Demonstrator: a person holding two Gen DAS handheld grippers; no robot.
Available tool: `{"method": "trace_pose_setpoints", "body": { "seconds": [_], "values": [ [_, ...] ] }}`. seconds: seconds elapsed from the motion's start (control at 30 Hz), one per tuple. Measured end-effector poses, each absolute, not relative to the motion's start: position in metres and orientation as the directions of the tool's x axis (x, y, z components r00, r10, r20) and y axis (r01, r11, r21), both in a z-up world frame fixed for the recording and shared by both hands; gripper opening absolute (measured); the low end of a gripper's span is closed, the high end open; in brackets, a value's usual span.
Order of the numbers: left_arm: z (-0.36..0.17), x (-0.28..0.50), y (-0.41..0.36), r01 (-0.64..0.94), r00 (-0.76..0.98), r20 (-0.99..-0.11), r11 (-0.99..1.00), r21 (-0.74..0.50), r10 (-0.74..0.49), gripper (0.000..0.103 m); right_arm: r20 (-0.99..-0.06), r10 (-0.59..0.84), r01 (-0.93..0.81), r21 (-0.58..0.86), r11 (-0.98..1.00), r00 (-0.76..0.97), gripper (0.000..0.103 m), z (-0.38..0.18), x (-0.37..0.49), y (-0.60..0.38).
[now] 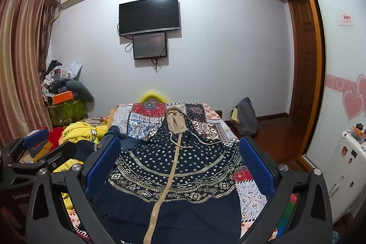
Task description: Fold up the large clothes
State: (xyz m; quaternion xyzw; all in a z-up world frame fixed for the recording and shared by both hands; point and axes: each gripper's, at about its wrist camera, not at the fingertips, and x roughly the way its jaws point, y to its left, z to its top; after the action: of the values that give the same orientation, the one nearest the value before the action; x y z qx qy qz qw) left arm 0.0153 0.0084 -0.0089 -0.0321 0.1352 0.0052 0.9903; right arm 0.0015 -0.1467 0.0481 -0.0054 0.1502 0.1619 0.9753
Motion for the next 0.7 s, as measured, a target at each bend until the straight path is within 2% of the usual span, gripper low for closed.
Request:
{"method": "trace_pose_setpoints", "body": {
  "seconds": [0.7],
  "values": [
    [-0.0105, 0.0154, 0.007, -0.017, 0.964, -0.267, 0.998, -0.052, 0.002, 0.103, -0.297, 0.316, -0.32, 0.036, 0.947, 0.901, 0.103, 0.0491, 0.0007, -0.1458]
  ]
}}
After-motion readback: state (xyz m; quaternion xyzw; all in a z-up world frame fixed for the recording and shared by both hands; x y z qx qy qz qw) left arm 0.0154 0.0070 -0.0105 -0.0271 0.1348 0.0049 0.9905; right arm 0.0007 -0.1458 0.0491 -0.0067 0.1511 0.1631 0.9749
